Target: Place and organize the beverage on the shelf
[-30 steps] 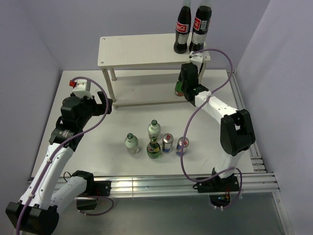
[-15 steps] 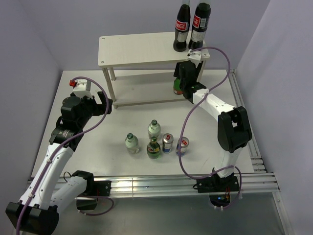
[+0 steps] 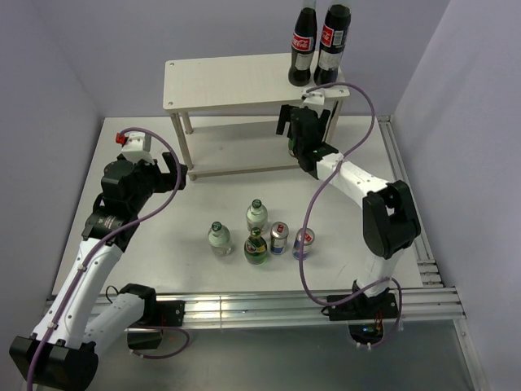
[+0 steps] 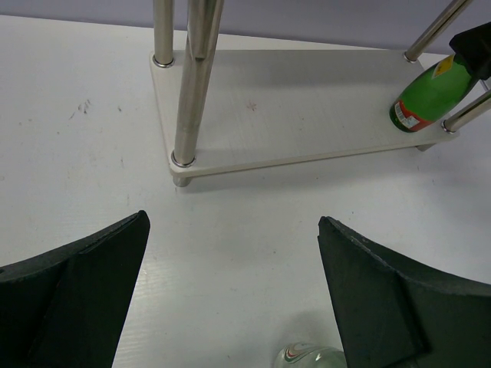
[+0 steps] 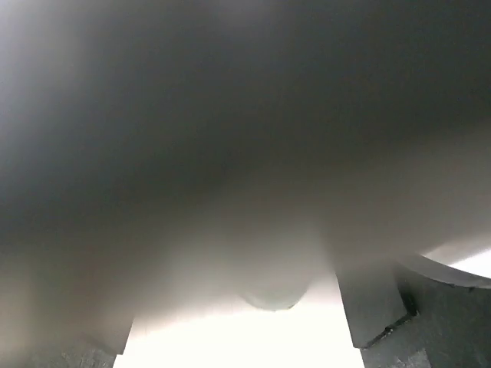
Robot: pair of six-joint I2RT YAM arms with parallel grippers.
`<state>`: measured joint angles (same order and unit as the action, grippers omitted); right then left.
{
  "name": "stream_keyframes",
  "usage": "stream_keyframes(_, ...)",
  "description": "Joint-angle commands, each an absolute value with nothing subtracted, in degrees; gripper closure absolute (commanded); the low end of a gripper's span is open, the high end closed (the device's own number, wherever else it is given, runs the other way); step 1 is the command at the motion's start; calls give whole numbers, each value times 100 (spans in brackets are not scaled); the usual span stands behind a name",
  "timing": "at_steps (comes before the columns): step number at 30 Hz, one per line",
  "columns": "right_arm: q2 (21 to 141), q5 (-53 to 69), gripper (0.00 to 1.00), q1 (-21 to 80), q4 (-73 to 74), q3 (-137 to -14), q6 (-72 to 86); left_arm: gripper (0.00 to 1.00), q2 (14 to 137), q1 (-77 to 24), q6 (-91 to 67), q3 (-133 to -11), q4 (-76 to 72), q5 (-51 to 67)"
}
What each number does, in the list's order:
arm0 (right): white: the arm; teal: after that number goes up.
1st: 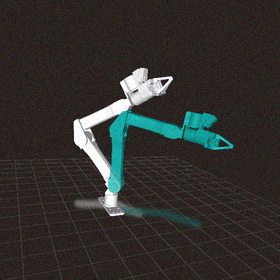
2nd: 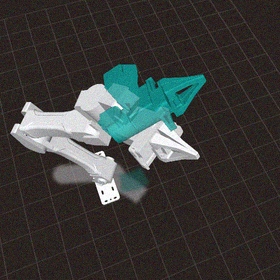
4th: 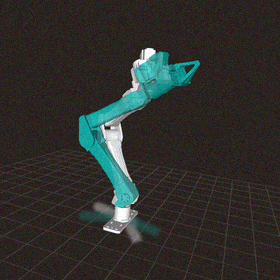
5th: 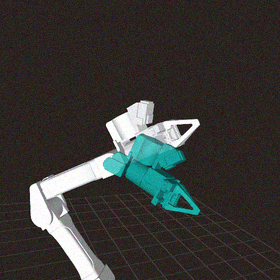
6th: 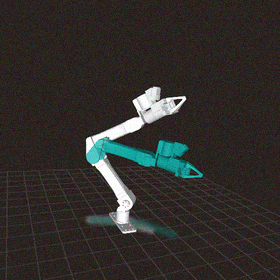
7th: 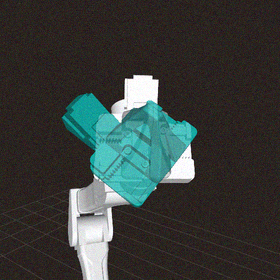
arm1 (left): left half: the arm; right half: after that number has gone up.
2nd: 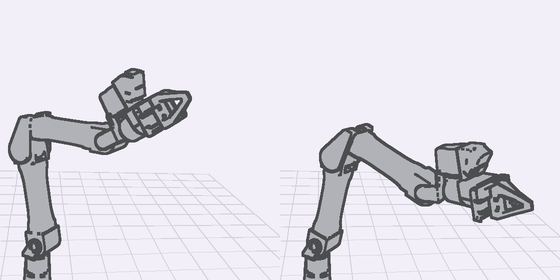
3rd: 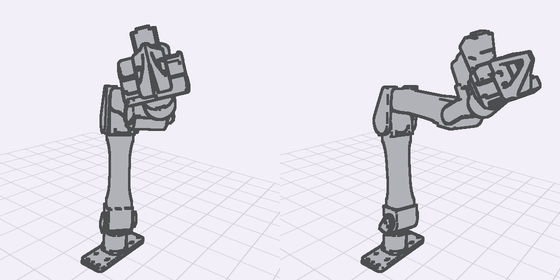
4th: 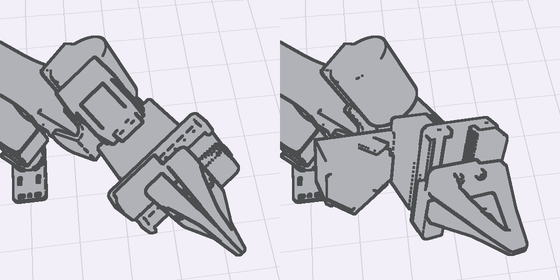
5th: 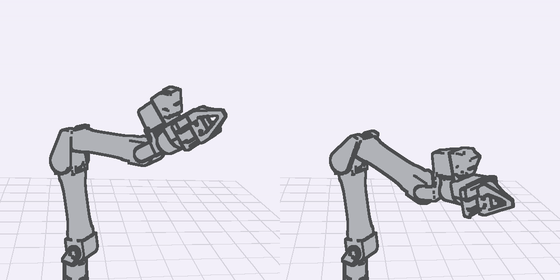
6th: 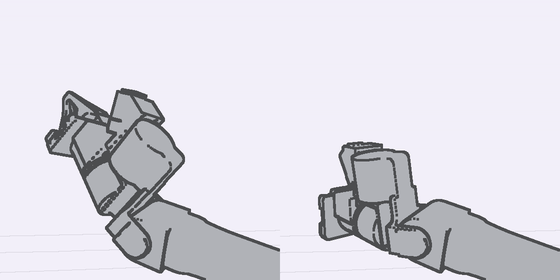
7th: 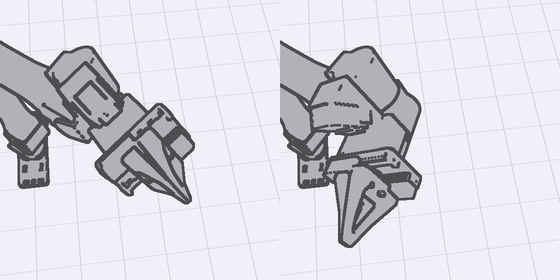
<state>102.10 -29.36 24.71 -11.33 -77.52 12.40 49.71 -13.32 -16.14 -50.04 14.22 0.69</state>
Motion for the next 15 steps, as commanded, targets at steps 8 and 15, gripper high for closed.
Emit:
stream_keyframes(8, 8906, -2768, 0, 2882, -941, -7093, 1248, 1, 4896, -1354, -1485, -5027, 1213, 53)
stream_keyframes(15, 7490, -3427, 0, 3952, -282, -6224, 1590, 1, 4904, -1354, -1477, -5027, 1222, 26)
